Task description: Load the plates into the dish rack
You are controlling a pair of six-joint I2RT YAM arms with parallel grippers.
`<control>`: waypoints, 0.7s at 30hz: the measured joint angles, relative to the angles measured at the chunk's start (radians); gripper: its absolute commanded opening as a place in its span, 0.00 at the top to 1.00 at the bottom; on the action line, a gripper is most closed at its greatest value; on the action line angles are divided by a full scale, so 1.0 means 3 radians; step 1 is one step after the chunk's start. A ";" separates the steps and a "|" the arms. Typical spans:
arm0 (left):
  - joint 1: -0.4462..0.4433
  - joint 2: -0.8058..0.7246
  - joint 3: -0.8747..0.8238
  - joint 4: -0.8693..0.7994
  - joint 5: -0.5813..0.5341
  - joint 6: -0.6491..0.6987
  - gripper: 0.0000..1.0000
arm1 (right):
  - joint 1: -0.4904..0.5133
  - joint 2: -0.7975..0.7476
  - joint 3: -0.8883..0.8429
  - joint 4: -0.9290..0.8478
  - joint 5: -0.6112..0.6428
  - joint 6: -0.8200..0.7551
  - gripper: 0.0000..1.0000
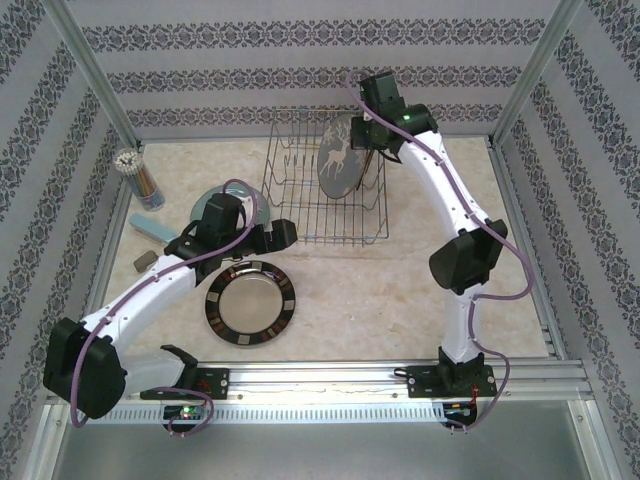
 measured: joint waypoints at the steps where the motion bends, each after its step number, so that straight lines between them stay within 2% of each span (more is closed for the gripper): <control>1: 0.0015 -0.0001 0.0000 -0.0014 0.0010 0.0013 0.00 | 0.0010 0.0039 0.0046 0.0000 0.0031 0.0003 1.00; 11: 0.0140 -0.0001 0.0000 -0.0093 0.0100 0.0111 0.00 | 0.0058 0.0426 0.0493 0.0050 0.0266 0.0003 1.00; 21: 0.0177 -0.0001 0.0000 -0.0111 0.0149 0.0151 0.00 | 0.0058 0.0535 0.0580 0.0086 0.0486 -0.0006 1.00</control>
